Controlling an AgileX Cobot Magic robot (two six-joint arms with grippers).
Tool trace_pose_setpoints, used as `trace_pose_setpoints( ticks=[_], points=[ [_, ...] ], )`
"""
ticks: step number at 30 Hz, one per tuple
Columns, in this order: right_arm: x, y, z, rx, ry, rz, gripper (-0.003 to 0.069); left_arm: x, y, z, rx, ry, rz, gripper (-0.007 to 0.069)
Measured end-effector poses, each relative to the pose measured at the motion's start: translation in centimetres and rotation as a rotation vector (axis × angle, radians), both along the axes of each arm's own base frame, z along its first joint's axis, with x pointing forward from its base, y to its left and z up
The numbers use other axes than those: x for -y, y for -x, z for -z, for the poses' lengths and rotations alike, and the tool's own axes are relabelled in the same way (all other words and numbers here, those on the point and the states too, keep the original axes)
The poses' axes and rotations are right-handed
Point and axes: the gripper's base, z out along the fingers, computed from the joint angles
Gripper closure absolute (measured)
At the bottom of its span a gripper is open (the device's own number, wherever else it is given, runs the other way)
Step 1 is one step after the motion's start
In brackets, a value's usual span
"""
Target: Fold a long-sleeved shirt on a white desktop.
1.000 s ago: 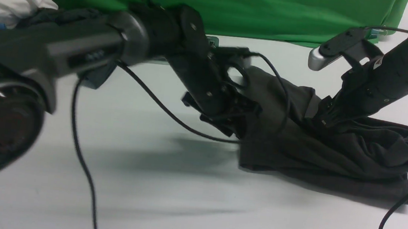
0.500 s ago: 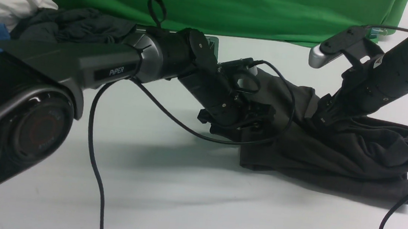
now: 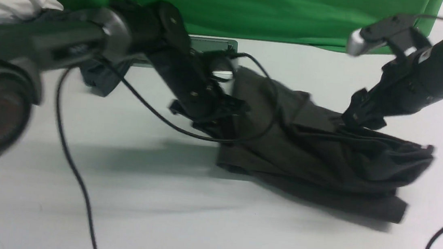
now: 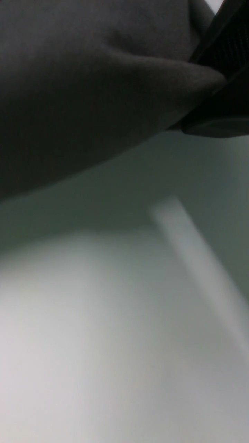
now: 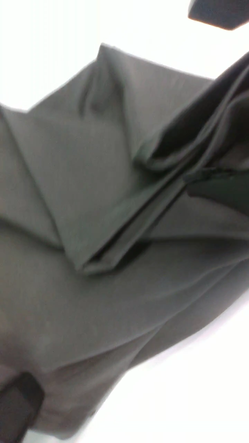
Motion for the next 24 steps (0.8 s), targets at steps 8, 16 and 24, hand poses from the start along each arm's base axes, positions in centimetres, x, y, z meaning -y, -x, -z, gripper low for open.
trace_pose_setpoints(
  ticks=[8, 16, 24],
  points=[
    [-4.7, 2.6, -1.9, 0.005, -0.153, -0.187, 0.0116, -6.3, 6.3, -0.3, 0.038, -0.09, -0.117, 0.0564],
    [-13.2, 3.1, 0.0, 0.103, -0.104, -0.448, 0.0116, -12.8, 8.1, -0.4, 0.127, -0.094, -0.379, 0.0564],
    [-18.5, 0.7, 3.3, 0.147, -0.048, -0.561, 0.0116, -13.0, 7.8, -0.6, 0.129, -0.067, -0.412, 0.0564]
  ],
)
